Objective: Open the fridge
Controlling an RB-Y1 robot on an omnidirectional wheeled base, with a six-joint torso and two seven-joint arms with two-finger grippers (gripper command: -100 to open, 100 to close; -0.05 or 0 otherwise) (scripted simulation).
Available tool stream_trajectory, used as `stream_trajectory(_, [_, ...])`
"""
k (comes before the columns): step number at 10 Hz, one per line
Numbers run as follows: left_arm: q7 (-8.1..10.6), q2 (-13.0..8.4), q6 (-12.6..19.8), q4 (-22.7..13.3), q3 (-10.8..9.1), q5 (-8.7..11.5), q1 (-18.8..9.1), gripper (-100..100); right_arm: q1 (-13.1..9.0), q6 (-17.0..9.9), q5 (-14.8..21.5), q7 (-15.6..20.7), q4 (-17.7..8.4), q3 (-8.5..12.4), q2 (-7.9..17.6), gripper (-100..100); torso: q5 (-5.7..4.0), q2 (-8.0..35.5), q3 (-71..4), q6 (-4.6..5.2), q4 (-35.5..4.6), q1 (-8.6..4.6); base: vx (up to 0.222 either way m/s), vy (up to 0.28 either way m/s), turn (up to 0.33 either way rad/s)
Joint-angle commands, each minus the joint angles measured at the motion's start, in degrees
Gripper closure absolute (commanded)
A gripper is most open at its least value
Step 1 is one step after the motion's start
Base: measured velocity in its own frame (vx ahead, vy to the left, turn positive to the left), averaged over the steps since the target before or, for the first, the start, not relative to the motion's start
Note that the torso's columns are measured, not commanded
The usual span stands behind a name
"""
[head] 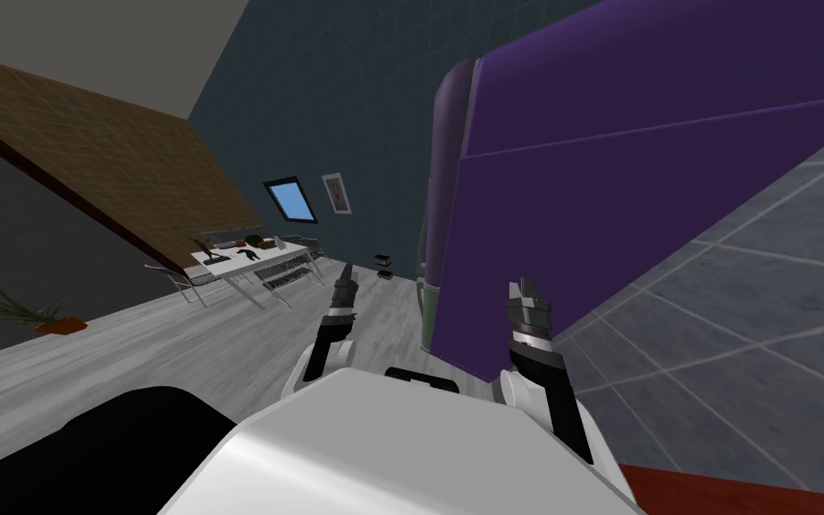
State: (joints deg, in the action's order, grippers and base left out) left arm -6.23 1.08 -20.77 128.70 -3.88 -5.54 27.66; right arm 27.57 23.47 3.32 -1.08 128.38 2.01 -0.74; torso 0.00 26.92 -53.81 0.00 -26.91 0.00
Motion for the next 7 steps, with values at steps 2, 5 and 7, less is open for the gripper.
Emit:
stream_trajectory(2, [0.0, 0.0, 0.0, 0.0, 0.0, 0.0, 0.0, 0, 0.0, 0.0, 0.0, 0.0, 0.0, 0.0, 0.0, 0, 0.0, 8.46, -16.91, 0.0, -8.46, 0.0, 0.0, 0.0, 0.0])
stream_trajectory(5, [0.0, 0.01, 0.01, -0.02, 0.01, 0.0, 0.01, 0, 0.24, -0.34, 1.9, 1.61, -0.48, 0.85, 5.92, -100, 0.03, 15.12, -30.47, 0.0, -15.13, 0.11, 0.02, 0.044, -0.013])
stream_trajectory(7, [0.0, 0.01, 0.01, -0.03, 0.01, 0.0, 0.01, 0, 0.51, -0.69, 3.89, 3.31, -0.97, 1.74, 8.96, -100, 0.03, 15.3, -30.77, 0.0, -15.34, 0.12, 0.036, 0.099, -0.022])
